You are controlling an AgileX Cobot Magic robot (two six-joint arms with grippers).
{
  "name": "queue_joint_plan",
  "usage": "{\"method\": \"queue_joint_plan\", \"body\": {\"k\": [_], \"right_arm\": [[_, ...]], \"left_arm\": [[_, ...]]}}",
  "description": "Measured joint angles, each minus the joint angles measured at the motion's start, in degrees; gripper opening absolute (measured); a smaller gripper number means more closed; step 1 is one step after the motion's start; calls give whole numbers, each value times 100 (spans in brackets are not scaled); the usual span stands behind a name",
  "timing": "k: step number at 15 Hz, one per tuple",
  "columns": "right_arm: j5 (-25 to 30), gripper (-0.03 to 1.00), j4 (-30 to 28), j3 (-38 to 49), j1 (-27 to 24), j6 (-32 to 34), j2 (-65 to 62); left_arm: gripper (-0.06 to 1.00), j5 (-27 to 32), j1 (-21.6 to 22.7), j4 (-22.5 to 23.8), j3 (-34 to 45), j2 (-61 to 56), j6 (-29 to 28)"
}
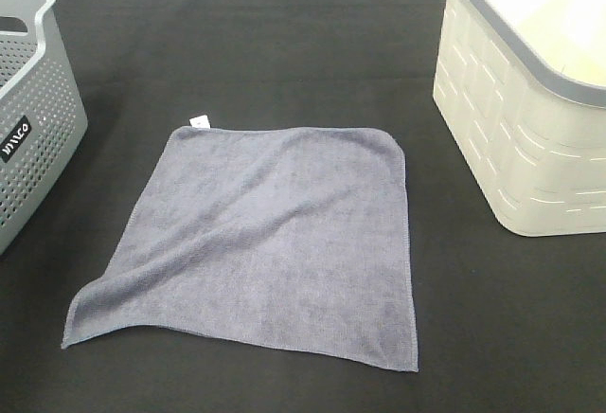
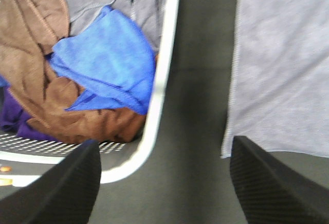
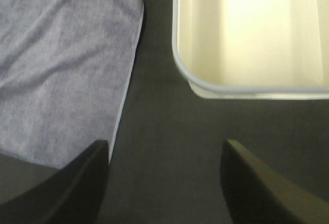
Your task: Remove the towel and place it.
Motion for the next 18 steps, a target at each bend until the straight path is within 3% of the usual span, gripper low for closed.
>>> {"method": "queue_joint_plan", "body": {"k": [4,8,12,18], "right_arm": [[11,62,149,1100,0,0,-1604],[17,62,183,2286,0,-178,-3329],[34,62,183,3243,0,-590,-4332],[34,62,183,3942,0,-848,-5575]], "left_arm": [[67,0,0,-206,940,-1117,0],[67,23,0,52,2149,-2567,17],[67,34,0,103,2842,-3816,109],[67,-103,0,269,3507,-5151,132]]}}
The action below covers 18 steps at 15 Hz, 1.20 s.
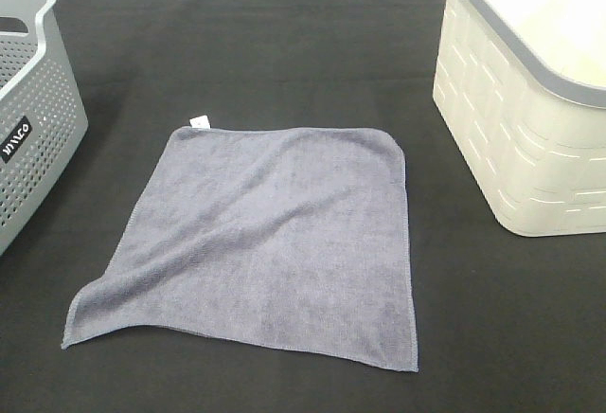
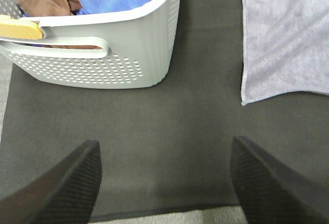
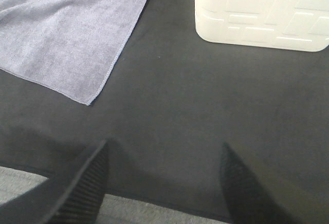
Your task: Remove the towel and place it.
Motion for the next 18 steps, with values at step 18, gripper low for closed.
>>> {"method": "queue_joint_plan", "body": {"k": [18], "right_arm": [[-625,62,0,1089,-40,-189,-1163]], "left_arm": [[67,-590,241,-298,808,-1788,-23]]}}
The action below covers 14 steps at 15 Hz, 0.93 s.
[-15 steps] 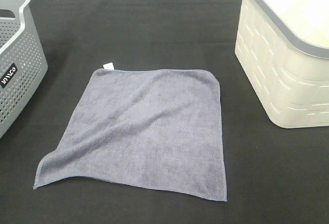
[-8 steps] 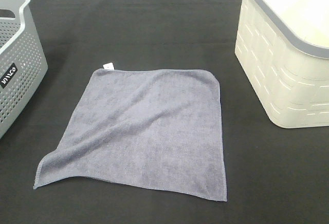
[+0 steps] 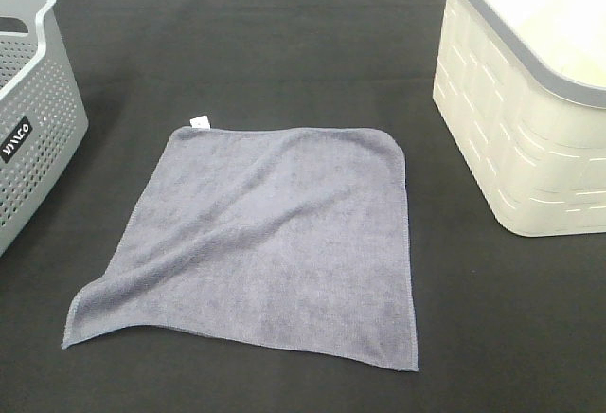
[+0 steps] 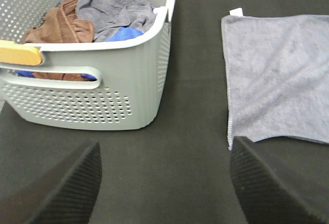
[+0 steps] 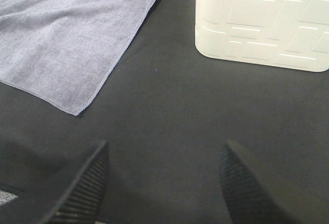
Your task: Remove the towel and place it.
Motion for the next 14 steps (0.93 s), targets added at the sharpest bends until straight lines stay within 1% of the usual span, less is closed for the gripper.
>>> {"method": "queue_joint_plan", "body": {"k": [2,3,4,14], "right_arm": [[0,62,0,0,-246,0,0],[0,62,0,0,-619,0,0],[0,62,0,0,-779,0,0],[-6,62,57,0,-831,0,0]], "left_arm": [[67,0,223,-34,0,0,0],[67,0,384,-57,0,0,0],[67,0,395,-63,0,0,-11],[67,-57,395,-92,0,0,-17]]}}
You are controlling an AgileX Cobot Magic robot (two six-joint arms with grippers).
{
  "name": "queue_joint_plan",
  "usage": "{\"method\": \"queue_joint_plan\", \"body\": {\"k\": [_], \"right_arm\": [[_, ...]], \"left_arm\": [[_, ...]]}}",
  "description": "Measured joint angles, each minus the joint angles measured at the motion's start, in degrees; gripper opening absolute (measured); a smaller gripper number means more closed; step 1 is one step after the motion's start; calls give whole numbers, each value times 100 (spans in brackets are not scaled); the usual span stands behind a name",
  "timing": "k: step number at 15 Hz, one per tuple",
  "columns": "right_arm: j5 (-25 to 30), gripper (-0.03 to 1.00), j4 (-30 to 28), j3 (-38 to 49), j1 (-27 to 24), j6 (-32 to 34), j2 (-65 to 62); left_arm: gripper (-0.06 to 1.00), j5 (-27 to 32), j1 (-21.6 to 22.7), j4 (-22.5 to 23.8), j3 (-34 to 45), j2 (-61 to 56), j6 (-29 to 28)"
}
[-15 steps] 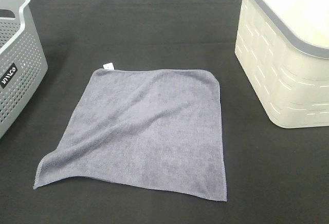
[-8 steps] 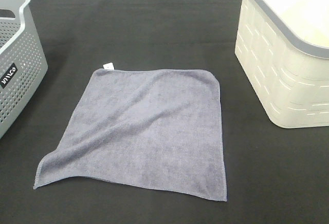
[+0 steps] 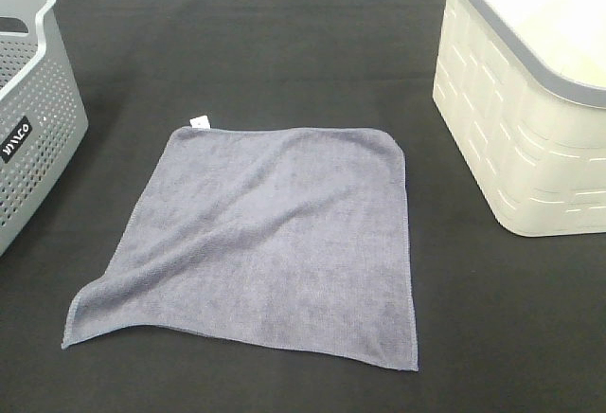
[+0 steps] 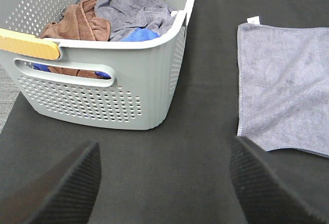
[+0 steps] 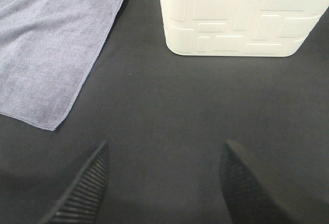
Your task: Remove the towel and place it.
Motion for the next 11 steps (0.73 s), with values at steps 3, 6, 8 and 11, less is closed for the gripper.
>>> {"method": "queue_joint_plan", "body": {"k": [3,6,8,11], "right_arm": [[0,62,0,0,0,0,0],[0,62,0,0,0,0,0],[0,62,0,0,0,0,0],[0,62,0,0,0,0,0]], "left_arm": [[67,-6,0,0,0,0,-6],[67,-6,0,0,0,0,-6],[67,-6,0,0,0,0,-6],[67,-6,0,0,0,0,-6]]}}
